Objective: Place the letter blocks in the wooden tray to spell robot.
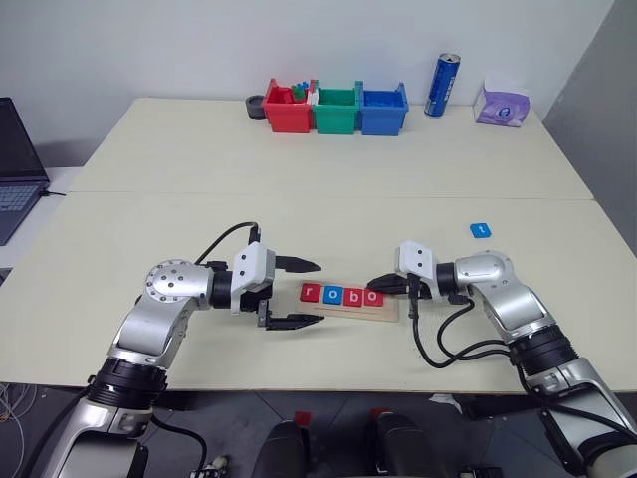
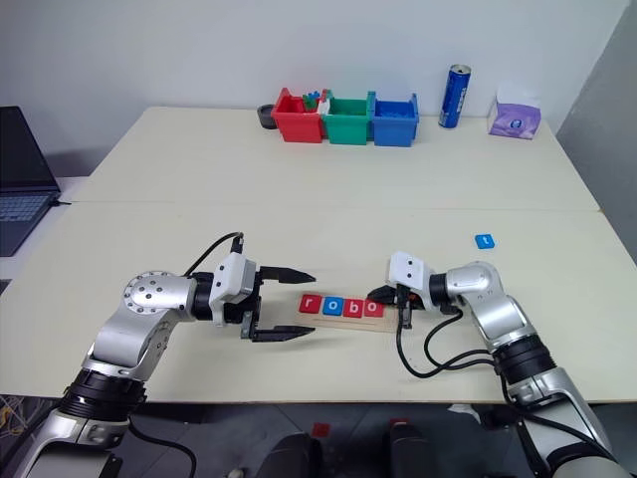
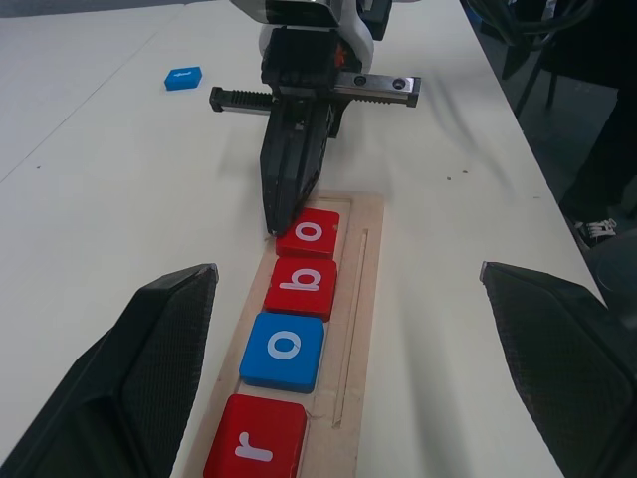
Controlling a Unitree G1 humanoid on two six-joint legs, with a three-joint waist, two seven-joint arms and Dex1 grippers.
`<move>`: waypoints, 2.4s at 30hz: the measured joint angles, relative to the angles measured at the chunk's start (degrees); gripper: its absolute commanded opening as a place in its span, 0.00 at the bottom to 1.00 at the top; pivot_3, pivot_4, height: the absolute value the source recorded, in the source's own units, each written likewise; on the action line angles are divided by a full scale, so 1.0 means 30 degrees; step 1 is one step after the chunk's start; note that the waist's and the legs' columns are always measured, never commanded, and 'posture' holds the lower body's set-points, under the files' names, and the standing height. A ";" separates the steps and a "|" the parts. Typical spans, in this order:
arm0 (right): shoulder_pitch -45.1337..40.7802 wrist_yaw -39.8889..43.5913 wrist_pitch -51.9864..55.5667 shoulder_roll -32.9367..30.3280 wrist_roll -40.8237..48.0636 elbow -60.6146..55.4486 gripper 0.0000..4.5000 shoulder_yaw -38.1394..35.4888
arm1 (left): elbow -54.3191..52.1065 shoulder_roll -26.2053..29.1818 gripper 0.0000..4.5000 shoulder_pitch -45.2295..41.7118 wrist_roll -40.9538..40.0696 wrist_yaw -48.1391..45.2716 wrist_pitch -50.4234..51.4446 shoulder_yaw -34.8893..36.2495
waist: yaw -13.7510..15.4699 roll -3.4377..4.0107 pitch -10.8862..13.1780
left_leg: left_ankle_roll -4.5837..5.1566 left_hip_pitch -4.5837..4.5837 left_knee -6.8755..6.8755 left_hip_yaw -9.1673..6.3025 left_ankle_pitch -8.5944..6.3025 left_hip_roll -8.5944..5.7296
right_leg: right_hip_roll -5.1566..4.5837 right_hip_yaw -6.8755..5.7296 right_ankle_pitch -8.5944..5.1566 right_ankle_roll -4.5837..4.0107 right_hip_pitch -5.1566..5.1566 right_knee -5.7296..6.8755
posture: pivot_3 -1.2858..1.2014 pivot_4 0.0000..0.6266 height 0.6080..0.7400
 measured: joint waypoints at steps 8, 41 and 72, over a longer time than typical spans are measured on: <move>-0.0374 -0.0648 -0.0481 0.0195 -0.0134 0.0728 0.00 -0.0005 | 0.0001 0.0000 1.00 -0.0052 0.0017 0.0003 0.0000 0.0000 | -0.0002 0.0000 0.0000 | 0.0000 0.0001 0.0000 0.0004 0.0000 -0.0002 | 0.0000 0.0003 0.0000 -0.0001 0.0000 0.0001 | 0.52 0.24 1.00; -0.0545 -0.0442 -0.1128 0.0201 -0.0547 0.0918 0.00 -0.0142 | 0.0000 0.0000 1.00 -0.0050 0.0036 0.0012 -0.0005 -0.0001 | -0.0004 0.0000 0.0000 | 0.0000 0.0000 -0.0002 0.0000 0.0000 0.0001 | -0.0001 0.0001 0.0000 -0.0001 0.0000 0.0000 | 0.52 0.24 1.00; 0.0892 -1.6897 1.0722 0.2057 0.0066 -0.1657 0.93 -0.9296 | 0.0177 -0.7816 1.00 -0.4564 0.2741 0.9262 0.3846 -0.2469 | -0.0053 0.0026 -0.0015 | -0.0011 0.0005 -0.0009 0.0053 0.0007 -0.0050 | 0.0025 0.0063 0.0018 0.0023 0.0000 0.0006 | 0.52 0.24 1.00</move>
